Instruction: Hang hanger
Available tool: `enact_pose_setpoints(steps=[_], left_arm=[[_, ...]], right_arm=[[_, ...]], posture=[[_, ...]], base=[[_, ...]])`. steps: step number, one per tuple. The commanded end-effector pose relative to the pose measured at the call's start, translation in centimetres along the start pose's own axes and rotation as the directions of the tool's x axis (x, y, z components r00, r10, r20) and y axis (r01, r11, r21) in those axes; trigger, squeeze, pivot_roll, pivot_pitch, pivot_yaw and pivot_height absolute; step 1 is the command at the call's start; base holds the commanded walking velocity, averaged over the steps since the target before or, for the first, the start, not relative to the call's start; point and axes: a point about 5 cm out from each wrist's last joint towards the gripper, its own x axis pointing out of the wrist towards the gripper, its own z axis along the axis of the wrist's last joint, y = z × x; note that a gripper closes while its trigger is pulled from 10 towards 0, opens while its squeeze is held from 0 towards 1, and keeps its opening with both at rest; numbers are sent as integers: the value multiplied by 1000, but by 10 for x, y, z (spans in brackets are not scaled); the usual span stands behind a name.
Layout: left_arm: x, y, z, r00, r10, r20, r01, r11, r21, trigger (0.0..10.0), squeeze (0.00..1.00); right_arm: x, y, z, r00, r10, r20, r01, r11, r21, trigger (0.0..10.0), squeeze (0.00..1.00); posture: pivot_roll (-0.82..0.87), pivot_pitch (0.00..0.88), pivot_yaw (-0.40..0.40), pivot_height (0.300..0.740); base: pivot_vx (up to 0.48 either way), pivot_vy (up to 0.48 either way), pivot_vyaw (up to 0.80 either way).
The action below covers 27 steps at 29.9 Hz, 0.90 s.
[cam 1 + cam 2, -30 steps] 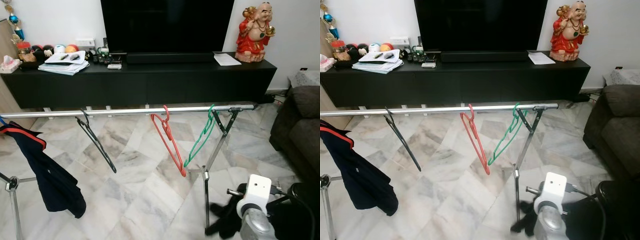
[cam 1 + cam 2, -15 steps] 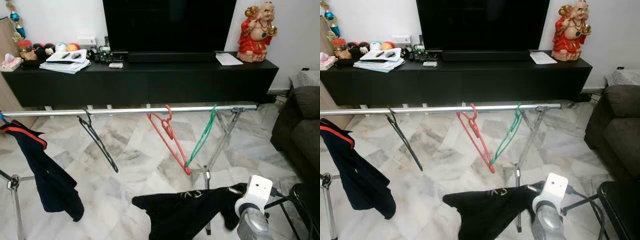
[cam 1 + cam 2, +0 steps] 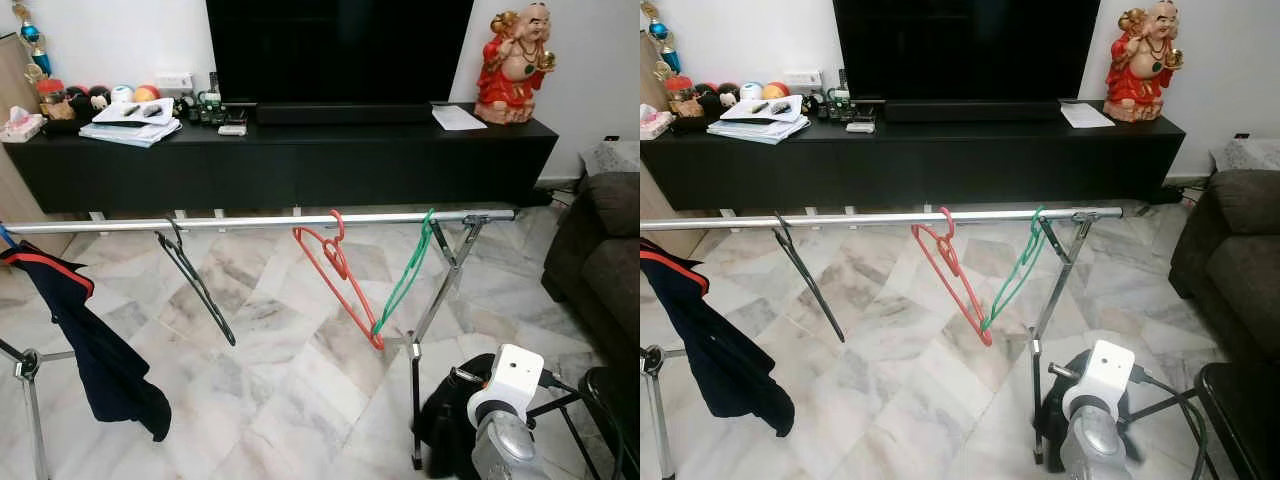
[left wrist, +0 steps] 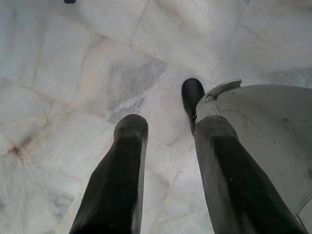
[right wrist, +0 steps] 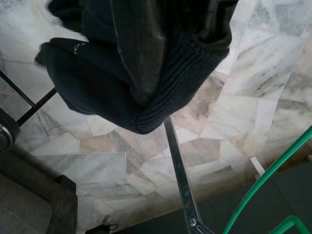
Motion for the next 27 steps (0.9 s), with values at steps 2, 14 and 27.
enact_pose_setpoints(steps=[2, 14, 27], left_arm=[[-2, 3, -4, 1000, 10, -5, -10, 1000, -3, 10000, 0], [-2, 4, -4, 999, 35, 1, -35, 997, -73, 10000, 0], [-2, 4, -4, 999, 32, -5, -32, 997, -75, 10000, 0]], right_arm=[[0, 3, 3, 1000, 12, 21, -12, 1000, -1, 10000, 0], [2, 6, 7, 999, 19, 36, -19, 1000, -20, 10000, 0], [-3, 8, -4, 1000, 23, -4, -24, 998, -58, 10000, 0]], posture=[[3, 20, 15, 740], [5, 57, 12, 740], [9, 79, 15, 740]], base=[[0, 0, 0], [0, 0, 0], [0, 402, 0]])
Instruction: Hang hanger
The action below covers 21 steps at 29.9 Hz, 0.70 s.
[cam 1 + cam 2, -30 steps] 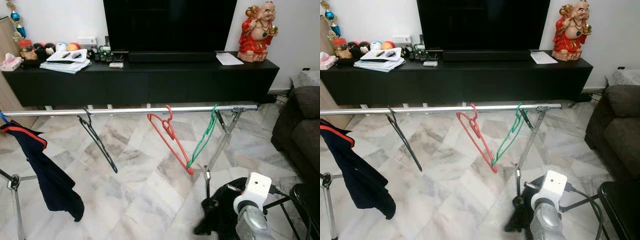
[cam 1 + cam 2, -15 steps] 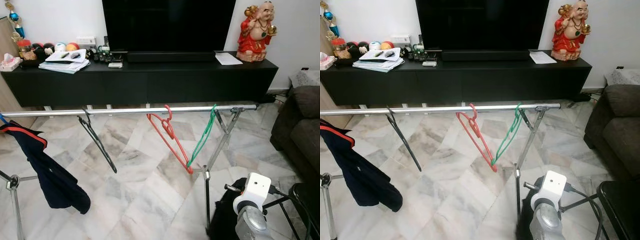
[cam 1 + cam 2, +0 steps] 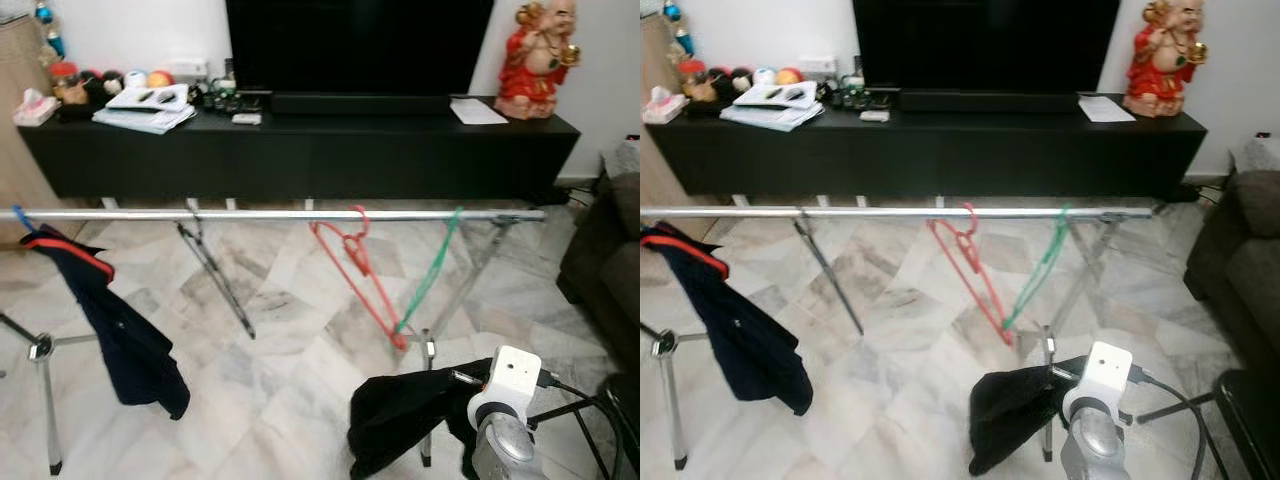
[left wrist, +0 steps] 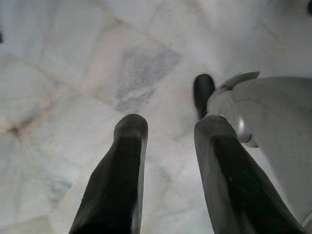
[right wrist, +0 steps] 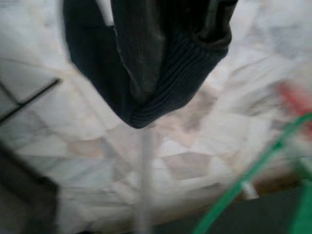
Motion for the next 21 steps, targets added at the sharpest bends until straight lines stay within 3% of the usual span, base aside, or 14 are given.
enact_pose_setpoints(steps=[1, 12, 21], left_arm=[[-1, 1, -3, 1000, 6, -12, -6, 1000, -11, 10000, 0], [-1, 1, -3, 1000, 7, -12, -7, 1000, -11, 10000, 0], [-1, 2, 0, 999, 24, 28, -24, 1000, -3, 10000, 0]], right_arm=[[-1, -5, 2, 1000, -9, 14, 9, 1000, -12, 10000, 0], [-2, -4, -4, 1000, -3, -5, 3, 999, -32, 10000, 0], [-3, -7, -18, 999, 3, -39, -5, 999, -50, 10000, 0]], posture=[[9, 79, 15, 740], [11, 76, 17, 740], [16, 64, 16, 740]], base=[[0, 405, 0], [0, 392, 0], [0, 0, 0]])
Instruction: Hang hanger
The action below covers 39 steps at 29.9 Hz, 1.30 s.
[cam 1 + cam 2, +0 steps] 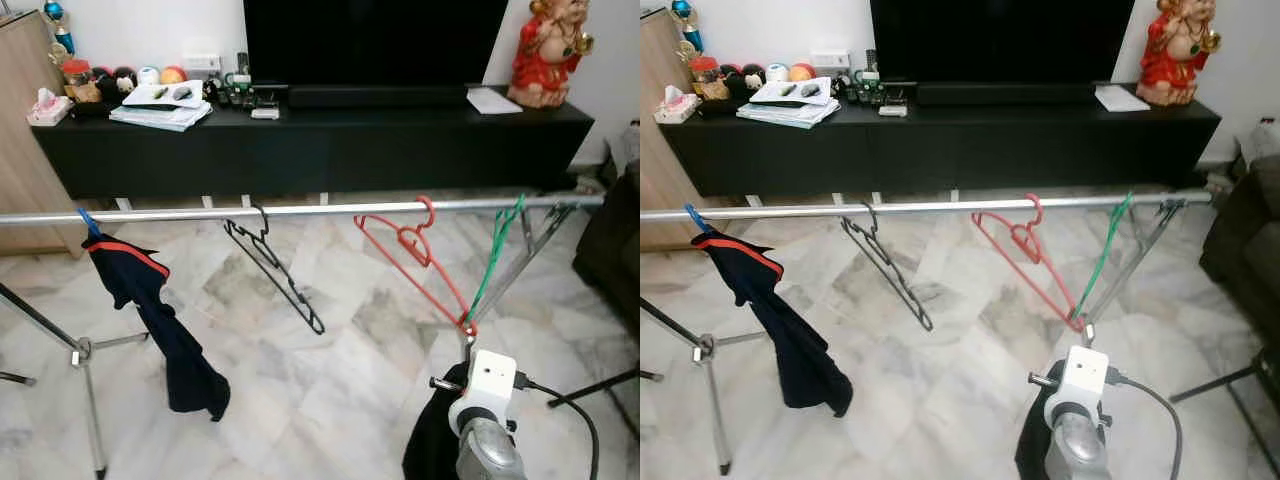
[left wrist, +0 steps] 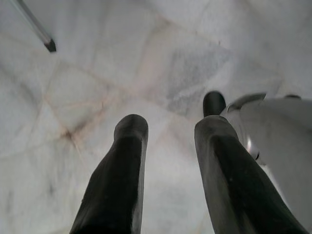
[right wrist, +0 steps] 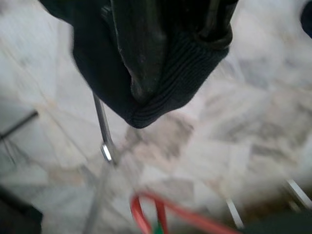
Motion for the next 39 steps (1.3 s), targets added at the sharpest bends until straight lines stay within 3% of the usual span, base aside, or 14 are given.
enact_pose_setpoints(steps=[1, 5, 8, 18, 19, 20, 22, 23, 24, 27, 28, 29, 34, 39], left_arm=[[-2, 1, -5, 1000, 21, 3, -21, 999, -24, 10000, 0], [-2, 1, -3, 997, 56, 52, -53, 996, -67, 10000, 0], [-4, 2, 3, 986, 94, 140, -80, 991, -106, 10000, 0], [-7, -1, 13, 956, 97, 275, -75, 993, -91, 10000, 0], [-6, 0, 62, 885, 80, 459, -63, 997, -52, 10000, 0], [-6, 0, 62, 885, 80, 459, -63, 997, -52, 10000, 0], [-19, -7, 127, 733, 29, 680, -44, 999, 5, 10000, 0], [-26, -11, 142, 687, 9, 727, -34, 999, 20, 10000, 0], [-32, -15, 146, 667, -6, 745, -24, 999, 29, 10000, 0], [-40, -19, 150, 635, -24, 772, -11, 999, 40, 10000, 0], [-48, -22, 155, 602, -31, 798, -1, 999, 40, 10000, 0], [-50, -23, 156, 594, -33, 804, 1, 999, 40, 10000, 0], [-63, -28, 164, 563, -46, 825, 18, 999, 43, 10000, 0], [-64, -33, 171, 562, -55, 825, 22, 998, 51, 10000, 0]], right_arm=[[1, 0, 1, 1000, 8, 20, -7, 1000, -9, 10000, 0], [2, -4, -8, 1000, 0, -10, 0, 1000, -22, 10000, 0], [5, -8, -16, 999, -3, -32, 2, 999, -35, 10000, 0], [10, -9, -37, 996, 58, -64, -62, 996, -65, 10000, 0], [10, -9, -39, 996, 64, -67, -68, 996, -62, 10000, 0], [10, -9, -39, 996, 64, -67, -68, 996, -62, 10000, 0], [10, -9, -42, 995, 68, -78, -72, 995, -63, 10000, 0], [10, -10, -44, 994, 67, -85, -73, 995, -66, 10000, 0], [10, -11, -47, 993, 65, -99, -71, 995, -66, 10000, 0], [9, -12, -52, 991, 62, -116, -70, 995, -67, 10000, 0], [8, -14, -56, 990, 59, -127, -68, 995, -66, 10000, 0], [8, -14, -57, 990, 58, -130, -67, 996, -67, 10000, 0], [4, -15, -68, 985, 50, -166, -60, 997, -55, 10000, 0], [3, -15, -69, 985, 40, -165, -46, 998, -31, 10000, 0]], posture=[[19, 61, 15, 740], [26, 50, 13, 740], [28, 43, 10, 740], [43, 12, 3, 740], [48, 6, 0, 740], [48, 6, 0, 740], [49, 0, -3, 740], [50, 0, -3, 740], [55, 0, -4, 740], [60, 0, -4, 740], [64, 0, -4, 740], [64, 0, -4, 740], [72, 0, -5, 740], [67, 0, 2, 740]], base=[[0, 0, 0], [0, 0, 0], [0, 0, 0], [0, 0, 0], [0, 0, 0], [0, 0, 0], [0, 0, 0], [0, 0, 0], [0, 0, 0], [0, 0, 0], [0, 0, 0], [0, 0, 0], [0, 0, 0], [0, 0, 0]])
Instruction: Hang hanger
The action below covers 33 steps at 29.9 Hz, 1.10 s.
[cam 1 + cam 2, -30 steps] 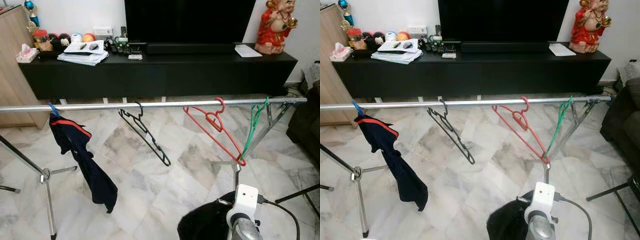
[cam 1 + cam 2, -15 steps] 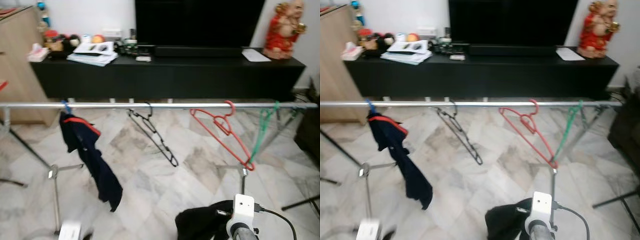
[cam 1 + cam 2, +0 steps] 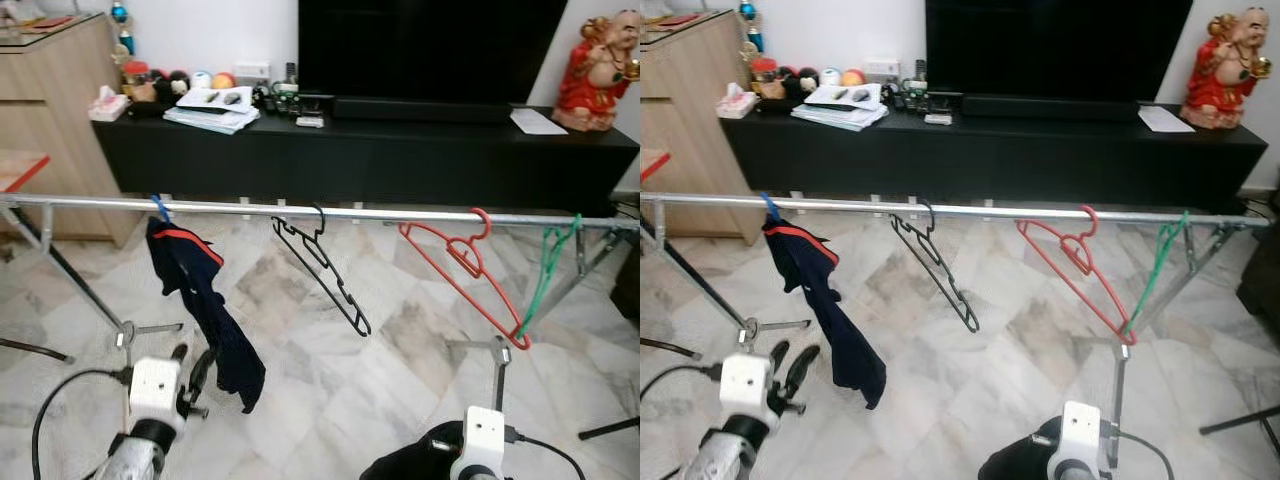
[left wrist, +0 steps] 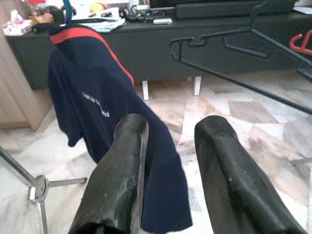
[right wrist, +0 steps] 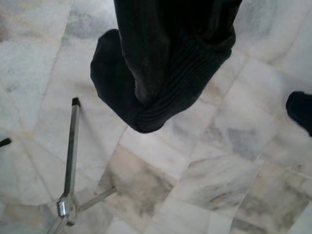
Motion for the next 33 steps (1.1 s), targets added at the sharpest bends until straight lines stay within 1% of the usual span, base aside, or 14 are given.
enact_pose_setpoints(steps=[1, 3, 6, 8, 18, 22, 23, 25, 33], left_arm=[[2, -4, 1, 1000, -12, -12, 12, 1000, 2, 10000, 0], [5, -7, 6, 1000, -24, -19, 24, 1000, 2, 10000, 0], [7, -8, 7, 999, -29, -22, 29, 1000, -2, 10000, 0], [9, -9, 10, 999, -32, -20, 32, 999, -3, 10000, 0], [9, -11, 10, 999, -32, -29, 31, 999, -12, 10000, 0], [9, -12, 12, 999, -35, -41, 34, 999, -16, 10000, 0], [9, -12, 12, 998, -39, -44, 39, 999, -20, 10000, 0], [9, -13, 13, 998, -47, -49, 46, 999, -26, 10000, 0], [12, -15, 20, 997, -59, -40, 58, 997, -43, 10000, 0]], right_arm=[[1, -2, 4, 1000, -13, 26, 13, 1000, 26, 10000, 0], [1, -1, 7, 999, -18, 46, 15, 999, 52, 10000, 0], [2, -2, 9, 998, -20, 52, 17, 998, 57, 10000, 0], [3, -5, 13, 997, -29, 66, 25, 998, 61, 10000, 0], [4, -8, 17, 996, -46, 81, 40, 997, 69, 10000, 0], [5, -11, 30, 987, -63, 146, 49, 994, 93, 10000, 0], [6, -11, 34, 983, -61, 172, 43, 993, 106, 10000, 0], [6, -11, 37, 981, -57, 187, 37, 993, 112, 10000, 0], [7, -9, 39, 981, -49, 190, 29, 994, 104, 10000, 0]], posture=[[67, 0, 2, 740], [56, 0, 7, 740], [56, 0, 7, 740], [59, 0, 6, 740], [58, 12, 7, 740], [57, 22, 9, 740], [57, 22, 9, 740], [58, 26, 9, 740], [60, 34, 7, 740]], base=[[0, 0, 0], [0, -319, 0], [0, -368, 0], [0, -368, 0], [0, -368, 0], [0, -336, 0], [0, 0, 0], [0, 0, 0], [0, 0, 0]])
